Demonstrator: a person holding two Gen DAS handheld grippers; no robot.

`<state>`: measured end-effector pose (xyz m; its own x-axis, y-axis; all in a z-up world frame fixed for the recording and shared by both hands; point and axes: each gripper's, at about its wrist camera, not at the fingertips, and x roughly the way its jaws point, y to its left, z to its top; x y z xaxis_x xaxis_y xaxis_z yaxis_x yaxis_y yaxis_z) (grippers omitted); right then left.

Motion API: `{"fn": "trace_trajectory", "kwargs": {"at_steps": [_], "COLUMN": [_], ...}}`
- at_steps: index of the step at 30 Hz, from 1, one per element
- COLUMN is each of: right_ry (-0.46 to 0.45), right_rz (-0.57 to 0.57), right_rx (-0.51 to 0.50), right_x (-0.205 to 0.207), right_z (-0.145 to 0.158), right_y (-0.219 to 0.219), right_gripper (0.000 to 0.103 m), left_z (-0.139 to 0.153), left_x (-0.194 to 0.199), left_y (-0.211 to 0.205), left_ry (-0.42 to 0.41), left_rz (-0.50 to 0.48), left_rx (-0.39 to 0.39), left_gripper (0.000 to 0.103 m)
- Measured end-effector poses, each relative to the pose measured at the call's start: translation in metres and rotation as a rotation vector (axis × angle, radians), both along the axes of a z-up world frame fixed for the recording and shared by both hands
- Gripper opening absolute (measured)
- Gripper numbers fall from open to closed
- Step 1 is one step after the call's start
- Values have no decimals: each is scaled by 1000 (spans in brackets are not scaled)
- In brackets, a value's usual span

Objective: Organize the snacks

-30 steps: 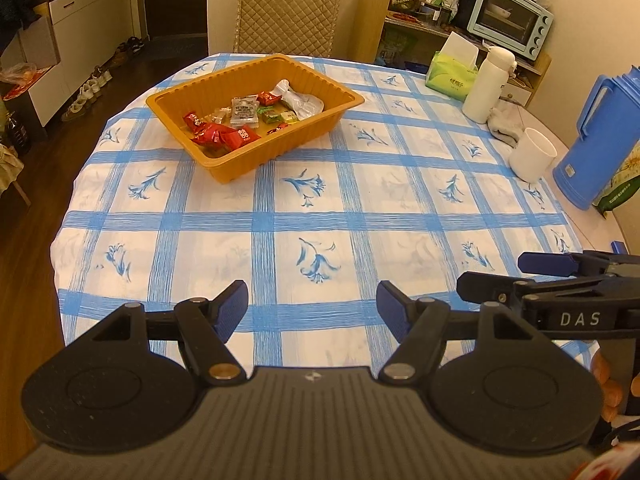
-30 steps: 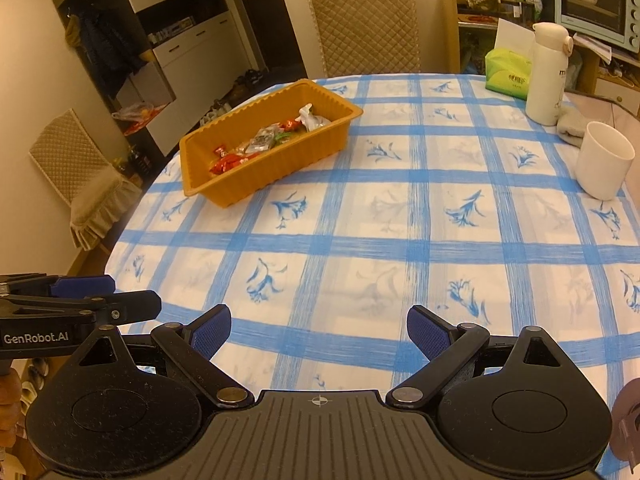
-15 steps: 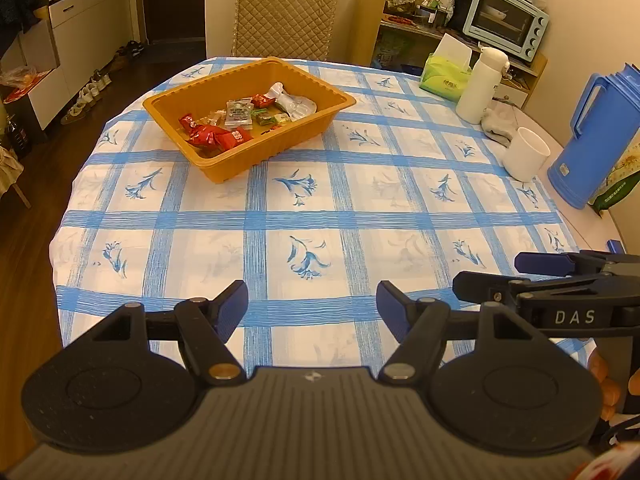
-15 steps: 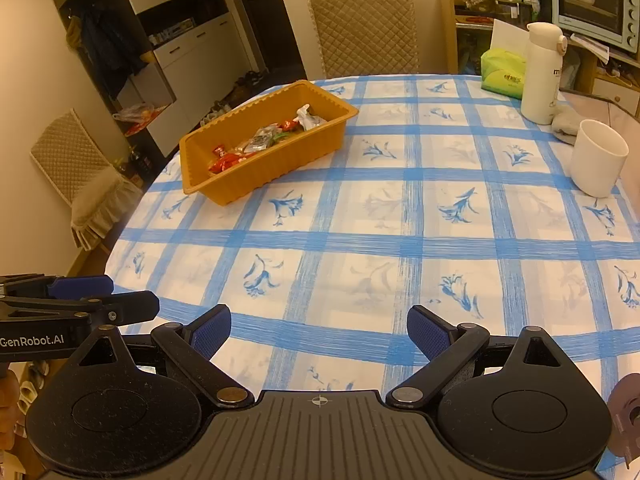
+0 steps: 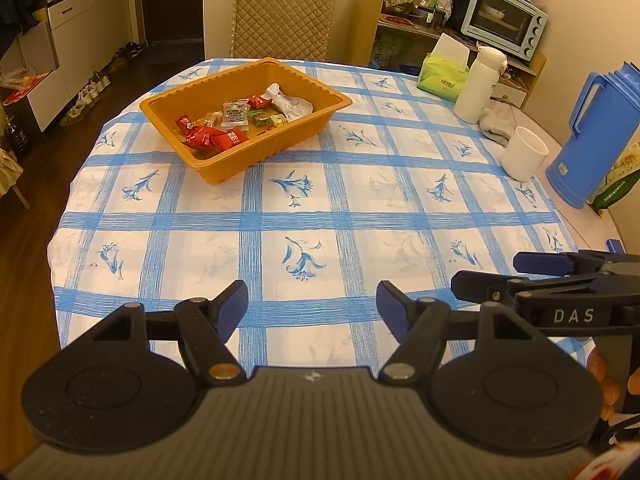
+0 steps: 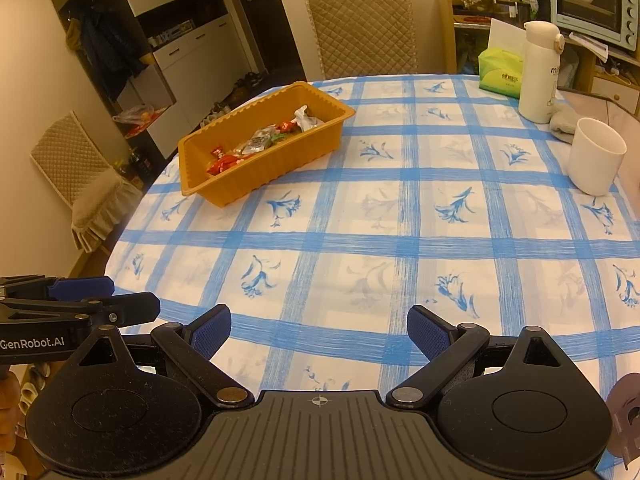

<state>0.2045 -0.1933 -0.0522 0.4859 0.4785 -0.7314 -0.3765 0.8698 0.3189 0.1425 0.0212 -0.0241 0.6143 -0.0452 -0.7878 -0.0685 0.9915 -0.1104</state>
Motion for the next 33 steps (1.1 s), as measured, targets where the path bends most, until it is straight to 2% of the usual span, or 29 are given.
{"fn": "trace_trajectory", "kwargs": {"at_steps": [33], "right_ry": [2], "right_rz": [-2], "right_rx": [1], "right_x": [2], "right_z": [0], "right_y": [0], "right_gripper": [94], "left_z": [0], "left_x": [2], "left_y": [0], "left_ry": [1], "left_rz": [0], "left_rx": [0], "left_gripper": [69]}}
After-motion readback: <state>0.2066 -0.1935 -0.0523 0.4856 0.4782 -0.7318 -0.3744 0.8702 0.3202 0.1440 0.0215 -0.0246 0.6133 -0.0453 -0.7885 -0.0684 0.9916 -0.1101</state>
